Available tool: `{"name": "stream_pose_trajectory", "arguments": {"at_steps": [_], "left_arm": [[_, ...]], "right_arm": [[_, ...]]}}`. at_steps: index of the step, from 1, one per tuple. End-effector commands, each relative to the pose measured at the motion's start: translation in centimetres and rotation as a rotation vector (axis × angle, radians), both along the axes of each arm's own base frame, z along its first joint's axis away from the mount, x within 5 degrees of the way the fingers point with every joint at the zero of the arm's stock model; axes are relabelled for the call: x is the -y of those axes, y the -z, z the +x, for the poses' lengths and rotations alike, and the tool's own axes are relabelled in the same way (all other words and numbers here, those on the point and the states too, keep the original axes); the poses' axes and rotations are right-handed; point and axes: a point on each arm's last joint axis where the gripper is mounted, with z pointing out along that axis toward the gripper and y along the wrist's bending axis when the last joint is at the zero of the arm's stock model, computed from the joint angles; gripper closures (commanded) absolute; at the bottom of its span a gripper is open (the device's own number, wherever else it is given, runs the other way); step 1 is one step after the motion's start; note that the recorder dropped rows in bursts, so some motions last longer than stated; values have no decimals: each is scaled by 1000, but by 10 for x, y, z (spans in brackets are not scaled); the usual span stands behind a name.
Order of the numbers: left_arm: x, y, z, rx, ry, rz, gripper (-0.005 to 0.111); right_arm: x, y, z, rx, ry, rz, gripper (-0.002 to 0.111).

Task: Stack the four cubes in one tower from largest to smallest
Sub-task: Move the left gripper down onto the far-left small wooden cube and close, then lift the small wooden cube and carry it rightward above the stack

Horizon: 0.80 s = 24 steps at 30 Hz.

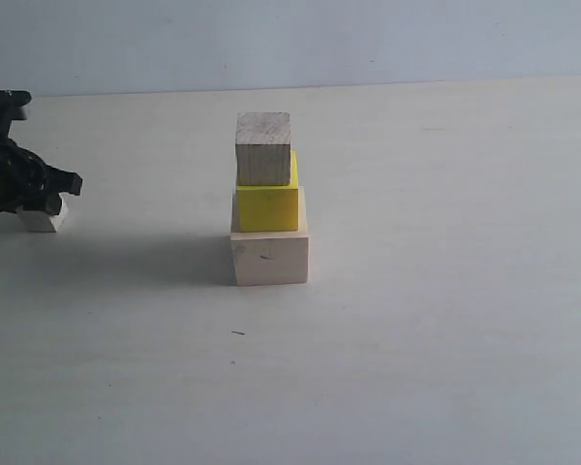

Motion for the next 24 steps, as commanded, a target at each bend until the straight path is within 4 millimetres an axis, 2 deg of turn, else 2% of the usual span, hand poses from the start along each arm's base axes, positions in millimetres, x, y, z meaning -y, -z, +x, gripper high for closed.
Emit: {"name": "stream_pose_trajectory", "arguments": {"at_steps": [1, 5, 9, 11, 15, 22, 24], "left_arm": [[-2, -5, -1, 13, -15, -7, 83], [-2, -8, -3, -2, -15, -7, 107], [-1, -20, -6, 6, -22, -17, 107], [-1, -33, -8, 29, -32, -30, 107], [4, -68, -11, 53, 21, -59, 107], [37, -153, -11, 74, 394, -296, 107], [41, -175, -11, 70, 448, -324, 107]], "right_arm": [[1, 0, -1, 10, 1, -6, 108], [1, 0, -1, 10, 1, -6, 108], [1, 0, -1, 10, 1, -6, 108], [1, 0, -1, 10, 1, -6, 108], [1, 0, -1, 10, 1, -6, 108], [1, 0, -1, 9, 0, -6, 108], [1, 1, -1, 7, -1, -7, 108]]}}
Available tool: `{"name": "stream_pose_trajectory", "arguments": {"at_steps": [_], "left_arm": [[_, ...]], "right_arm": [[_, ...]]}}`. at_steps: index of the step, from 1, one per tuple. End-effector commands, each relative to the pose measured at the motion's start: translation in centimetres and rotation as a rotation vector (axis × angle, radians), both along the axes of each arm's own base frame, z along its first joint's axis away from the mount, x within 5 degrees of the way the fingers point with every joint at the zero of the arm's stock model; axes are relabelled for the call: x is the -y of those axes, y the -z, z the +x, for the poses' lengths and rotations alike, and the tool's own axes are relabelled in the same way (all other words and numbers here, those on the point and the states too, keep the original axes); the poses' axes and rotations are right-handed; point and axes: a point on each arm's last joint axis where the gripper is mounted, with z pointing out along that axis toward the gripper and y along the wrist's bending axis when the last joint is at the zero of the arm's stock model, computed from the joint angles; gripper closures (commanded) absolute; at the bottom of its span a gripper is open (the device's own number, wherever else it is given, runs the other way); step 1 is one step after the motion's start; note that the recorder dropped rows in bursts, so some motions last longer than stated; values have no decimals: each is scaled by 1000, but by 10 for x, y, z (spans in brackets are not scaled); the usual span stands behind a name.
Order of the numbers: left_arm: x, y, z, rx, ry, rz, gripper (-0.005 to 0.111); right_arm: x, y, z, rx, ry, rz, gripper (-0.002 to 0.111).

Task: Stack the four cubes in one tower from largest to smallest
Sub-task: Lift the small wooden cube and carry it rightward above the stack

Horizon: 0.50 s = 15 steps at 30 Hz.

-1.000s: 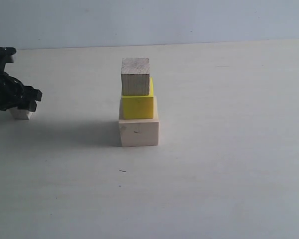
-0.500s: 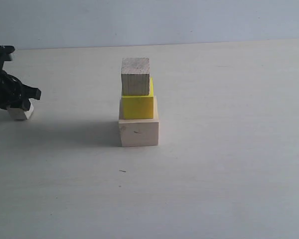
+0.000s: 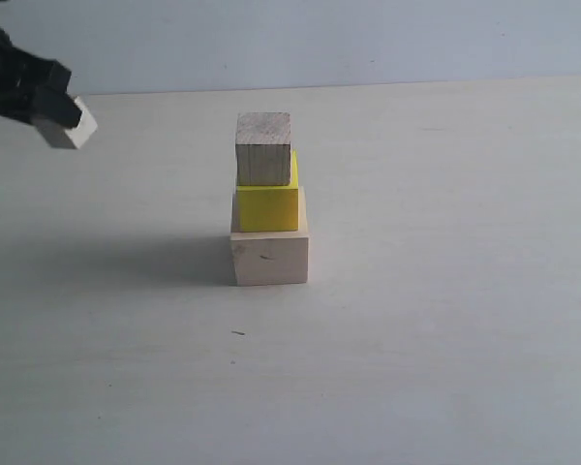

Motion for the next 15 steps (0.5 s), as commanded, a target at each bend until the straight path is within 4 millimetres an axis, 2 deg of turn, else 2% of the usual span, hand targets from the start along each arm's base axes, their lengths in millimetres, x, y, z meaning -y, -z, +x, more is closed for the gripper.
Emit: {"name": "stream_pose_trajectory", "arguments": {"at_steps": [1, 5, 8, 11, 15], "left_arm": [[12, -48, -2, 16, 142, -93, 107], [19, -78, -1, -12, 63, -140, 107], [34, -93, -3, -10, 34, -92, 107], [59, -100, -11, -18, 67, -30, 107], [88, -102, -21, -33, 106, -52, 107]], "right_arm": [[1, 1, -1, 7, -1, -7, 108], [1, 1, -1, 4, -4, -7, 108], [1, 1, -1, 3, -5, -8, 108], [1, 1, -1, 4, -6, -9, 108], [1, 1, -2, 1, -8, -10, 108]]}}
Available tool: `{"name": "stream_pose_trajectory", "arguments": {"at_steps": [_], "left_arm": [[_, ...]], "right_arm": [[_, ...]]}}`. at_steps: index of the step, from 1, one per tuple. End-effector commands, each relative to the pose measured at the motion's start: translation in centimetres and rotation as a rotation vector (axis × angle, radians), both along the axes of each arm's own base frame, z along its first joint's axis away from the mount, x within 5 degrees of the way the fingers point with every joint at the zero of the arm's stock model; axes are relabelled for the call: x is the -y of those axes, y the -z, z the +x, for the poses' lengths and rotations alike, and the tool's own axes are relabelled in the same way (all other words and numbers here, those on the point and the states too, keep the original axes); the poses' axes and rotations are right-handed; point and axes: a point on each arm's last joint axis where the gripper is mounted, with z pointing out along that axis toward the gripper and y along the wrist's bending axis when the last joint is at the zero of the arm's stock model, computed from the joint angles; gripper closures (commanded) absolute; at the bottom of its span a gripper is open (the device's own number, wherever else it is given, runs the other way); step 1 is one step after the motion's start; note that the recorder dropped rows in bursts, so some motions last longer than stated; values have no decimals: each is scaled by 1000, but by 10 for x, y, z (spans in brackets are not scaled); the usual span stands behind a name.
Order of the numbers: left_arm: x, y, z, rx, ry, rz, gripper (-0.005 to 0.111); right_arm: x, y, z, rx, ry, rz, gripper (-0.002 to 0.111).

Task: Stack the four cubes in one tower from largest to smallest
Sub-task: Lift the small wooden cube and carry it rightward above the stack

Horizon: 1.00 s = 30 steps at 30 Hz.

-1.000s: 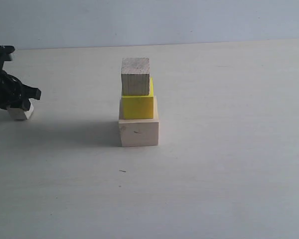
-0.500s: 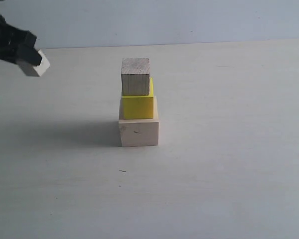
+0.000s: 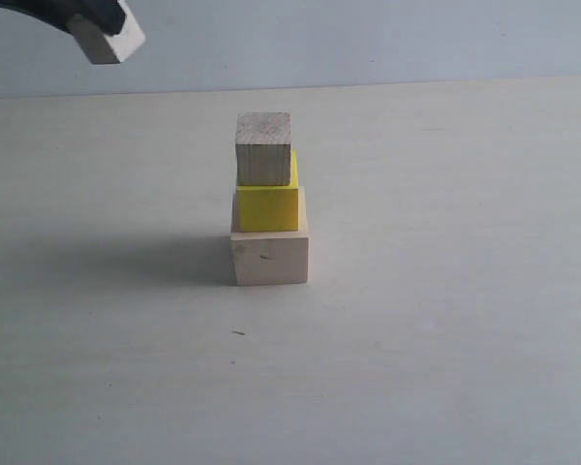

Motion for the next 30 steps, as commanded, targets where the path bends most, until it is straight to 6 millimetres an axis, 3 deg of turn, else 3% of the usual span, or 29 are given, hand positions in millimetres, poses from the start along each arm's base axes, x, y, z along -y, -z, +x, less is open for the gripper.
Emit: {"name": "stream_pose_trajectory", "arguments": {"at_steps": [1, 4, 12, 17, 30], "left_arm": [[25, -6, -12, -27, -3, -26, 107], [30, -7, -15, -104, -122, -83, 107], [34, -14, -27, -132, -208, -48, 107], [59, -14, -39, -82, -253, 38, 107], [105, -8, -50, -27, -319, -10, 107]], "right_arm": [[1, 1, -2, 0, -10, -10, 108], [0, 2, -3, -8, -17, -12, 108], [1, 1, -2, -5, -14, -11, 108], [1, 1, -2, -5, -12, -7, 108], [0, 1, -2, -7, -13, -6, 108]]}}
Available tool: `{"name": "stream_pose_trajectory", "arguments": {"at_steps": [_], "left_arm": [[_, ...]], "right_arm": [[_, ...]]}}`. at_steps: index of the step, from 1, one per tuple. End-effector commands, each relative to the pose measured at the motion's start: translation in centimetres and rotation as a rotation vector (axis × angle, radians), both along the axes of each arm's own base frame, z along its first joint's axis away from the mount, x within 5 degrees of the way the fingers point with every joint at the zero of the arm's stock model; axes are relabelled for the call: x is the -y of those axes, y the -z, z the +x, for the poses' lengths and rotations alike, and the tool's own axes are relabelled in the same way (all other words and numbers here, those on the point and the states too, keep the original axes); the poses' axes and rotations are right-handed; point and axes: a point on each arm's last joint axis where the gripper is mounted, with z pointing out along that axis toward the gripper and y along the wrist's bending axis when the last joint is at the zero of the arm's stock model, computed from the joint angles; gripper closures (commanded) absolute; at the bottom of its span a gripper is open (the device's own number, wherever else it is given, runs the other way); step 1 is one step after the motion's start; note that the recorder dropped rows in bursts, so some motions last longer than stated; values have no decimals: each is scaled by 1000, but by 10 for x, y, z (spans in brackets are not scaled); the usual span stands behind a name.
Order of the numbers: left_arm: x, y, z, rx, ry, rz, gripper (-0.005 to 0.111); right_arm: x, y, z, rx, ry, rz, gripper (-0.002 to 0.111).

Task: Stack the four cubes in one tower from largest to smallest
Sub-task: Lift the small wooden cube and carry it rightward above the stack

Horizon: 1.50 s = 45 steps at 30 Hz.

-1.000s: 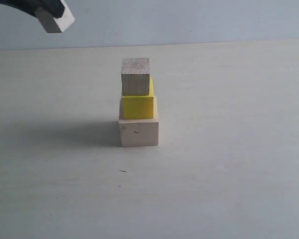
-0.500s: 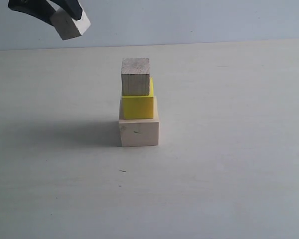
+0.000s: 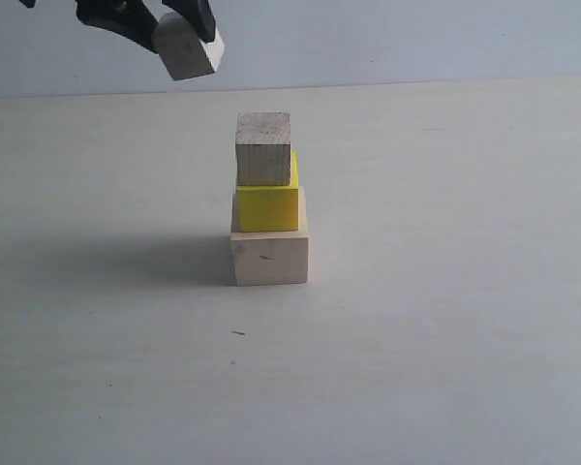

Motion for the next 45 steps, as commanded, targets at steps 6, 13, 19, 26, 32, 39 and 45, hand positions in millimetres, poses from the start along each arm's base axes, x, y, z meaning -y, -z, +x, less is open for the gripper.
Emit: {"name": "stream_pose_trajectory", "arguments": {"at_steps": [6, 13, 19, 26, 32, 39, 45], "left_arm": [[19, 20, 7, -25, -18, 14, 107], [37, 18, 2, -18, 24, 13, 107], [53, 12, -4, 9, 33, 84, 107], [56, 17, -1, -3, -34, 134, 107], [60, 16, -4, -11, -46, 117, 107], [66, 18, -8, -13, -32, 117, 107], [72, 29, -6, -33, -22, 138, 107]], "right_arm": [[1, 0, -1, 6, -1, -2, 108], [1, 1, -1, 4, -1, -2, 108], [1, 1, -1, 4, -1, -2, 108], [1, 1, 0, 5, -1, -4, 108], [1, 1, 0, 5, -1, -4, 108], [1, 1, 0, 5, -1, -4, 108], [1, 1, 0, 5, -1, -4, 108]]}}
